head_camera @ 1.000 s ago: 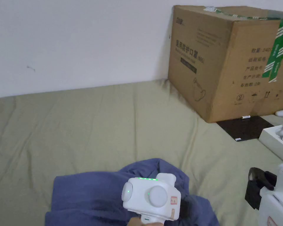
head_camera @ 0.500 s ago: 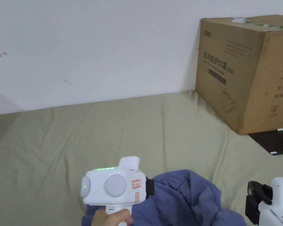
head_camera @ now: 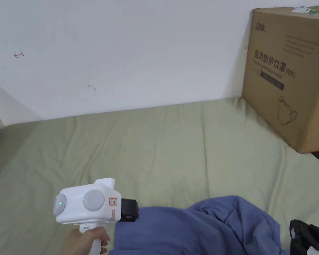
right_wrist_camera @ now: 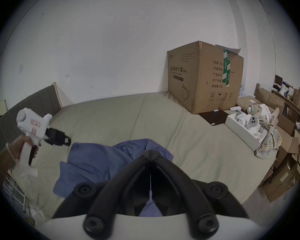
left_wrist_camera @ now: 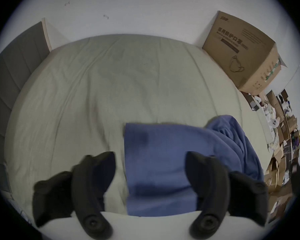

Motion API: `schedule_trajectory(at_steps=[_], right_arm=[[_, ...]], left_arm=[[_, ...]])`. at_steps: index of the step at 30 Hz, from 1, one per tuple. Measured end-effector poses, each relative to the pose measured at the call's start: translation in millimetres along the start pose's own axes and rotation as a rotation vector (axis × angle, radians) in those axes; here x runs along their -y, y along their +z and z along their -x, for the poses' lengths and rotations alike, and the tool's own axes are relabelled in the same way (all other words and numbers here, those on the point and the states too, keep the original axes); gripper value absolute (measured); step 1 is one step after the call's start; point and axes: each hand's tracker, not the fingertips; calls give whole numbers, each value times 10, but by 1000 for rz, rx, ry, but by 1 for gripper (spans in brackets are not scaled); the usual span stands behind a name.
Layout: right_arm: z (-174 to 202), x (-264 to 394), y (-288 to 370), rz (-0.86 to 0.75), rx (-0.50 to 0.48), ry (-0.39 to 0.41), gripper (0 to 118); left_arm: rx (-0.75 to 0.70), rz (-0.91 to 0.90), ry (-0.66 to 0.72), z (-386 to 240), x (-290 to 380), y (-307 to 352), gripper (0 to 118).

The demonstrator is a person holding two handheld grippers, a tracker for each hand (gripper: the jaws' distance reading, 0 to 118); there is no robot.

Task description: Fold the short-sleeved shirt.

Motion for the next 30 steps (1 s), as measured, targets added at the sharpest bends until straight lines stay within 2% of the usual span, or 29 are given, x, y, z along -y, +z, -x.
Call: schedule_trajectory(at_steps=[7,8,9,10,11,12,13,14,17,21,22,24,25,26,28,30], right_arm=[[-80,121,-241,62,31,13,0],[-99,134,-277,75,41,11,0],[-122,144,-312,87,48,8,0],[-159,161,-342,91,51,4,0],[-179,172,-368,95,54,-2,0],[-197,178,-398,99,55,-9,0],[-216,182,-432,102,53,-18,0],[-233,177,-466,108,47,-28,0],[-282,79,-626,122,6,-48,0],[-403,-300,-1044,146,-129,-44,1],[-430,-422,-1212,191,-187,-32,10],[-430,-619,-1580,269,-255,5,66],[-392,-684,-1777,296,-277,12,82],[-351,-750,-1971,297,-270,14,89],[-290,-813,-2402,384,-309,45,89],[-168,-758,-2818,543,-283,119,89]], left_arm=[[-40,149,54,18,-228,-977,98],[-17,185,64,17,-169,-1063,93],[-62,202,58,-22,-92,-1126,76],[-106,123,-20,-72,-66,-1068,70],[-84,124,-30,-111,-94,-1014,66],[-84,125,-20,-83,-52,-938,56],[-95,116,-29,-67,-79,-884,38],[-99,108,-12,-27,-100,-845,8],[-16,114,104,172,-120,-757,8],[0,50,75,201,-109,-448,8],[6,30,62,182,-105,-342,8],[19,-26,50,177,-76,-129,8],[21,-47,38,149,-59,-32,8],[23,-59,29,123,-47,51,8],[23,-93,-9,91,-8,209,8],[21,-116,-33,51,11,334,8]])
